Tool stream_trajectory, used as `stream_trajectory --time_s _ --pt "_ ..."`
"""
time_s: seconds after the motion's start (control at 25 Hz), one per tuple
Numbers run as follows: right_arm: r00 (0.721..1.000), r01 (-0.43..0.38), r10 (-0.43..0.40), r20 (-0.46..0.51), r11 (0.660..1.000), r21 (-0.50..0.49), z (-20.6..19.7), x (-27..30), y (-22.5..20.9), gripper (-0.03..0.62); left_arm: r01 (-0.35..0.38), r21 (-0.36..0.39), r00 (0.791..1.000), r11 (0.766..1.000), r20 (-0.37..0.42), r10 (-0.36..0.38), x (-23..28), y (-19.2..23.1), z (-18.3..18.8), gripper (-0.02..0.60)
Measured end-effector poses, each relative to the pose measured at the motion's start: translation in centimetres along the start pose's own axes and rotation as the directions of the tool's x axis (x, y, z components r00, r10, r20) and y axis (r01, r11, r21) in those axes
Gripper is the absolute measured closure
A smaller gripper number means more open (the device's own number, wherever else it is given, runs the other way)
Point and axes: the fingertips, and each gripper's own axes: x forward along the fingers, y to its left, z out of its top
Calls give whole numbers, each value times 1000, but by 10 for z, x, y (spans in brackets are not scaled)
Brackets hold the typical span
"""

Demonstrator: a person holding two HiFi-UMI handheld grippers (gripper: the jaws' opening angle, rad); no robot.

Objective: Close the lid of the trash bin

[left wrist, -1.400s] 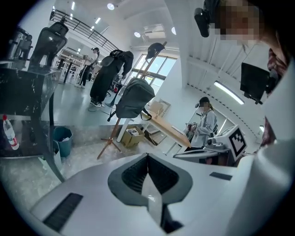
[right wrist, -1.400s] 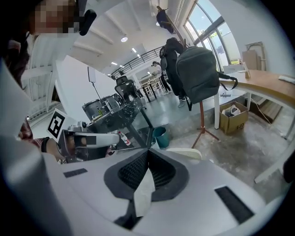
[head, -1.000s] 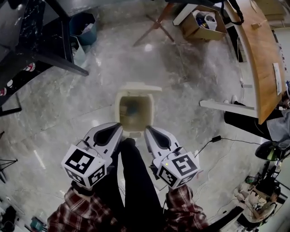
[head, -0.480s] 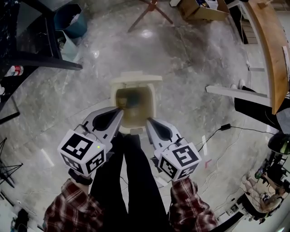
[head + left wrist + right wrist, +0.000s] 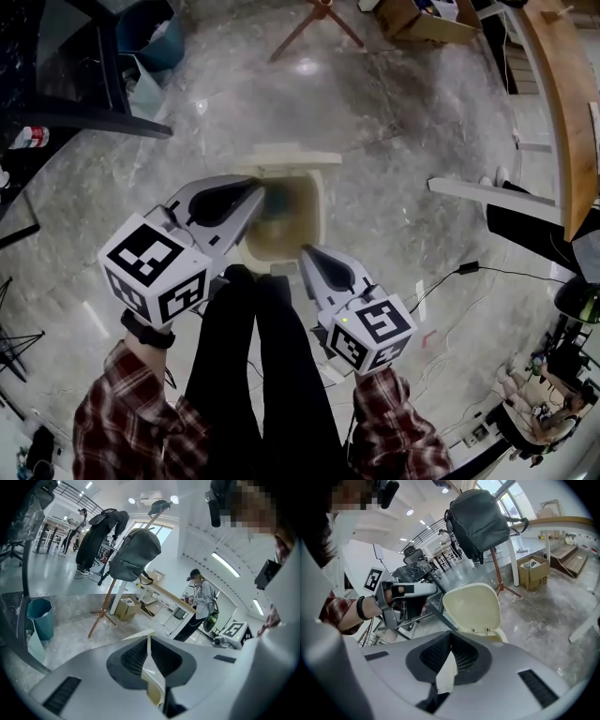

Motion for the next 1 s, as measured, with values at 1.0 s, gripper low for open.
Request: stream_trajectory --time_s 1.0 --pt "1000 17 -16 -7 998 62 -25 -20 -12 580 208 188 920 960 -372 -126 45 42 2 508"
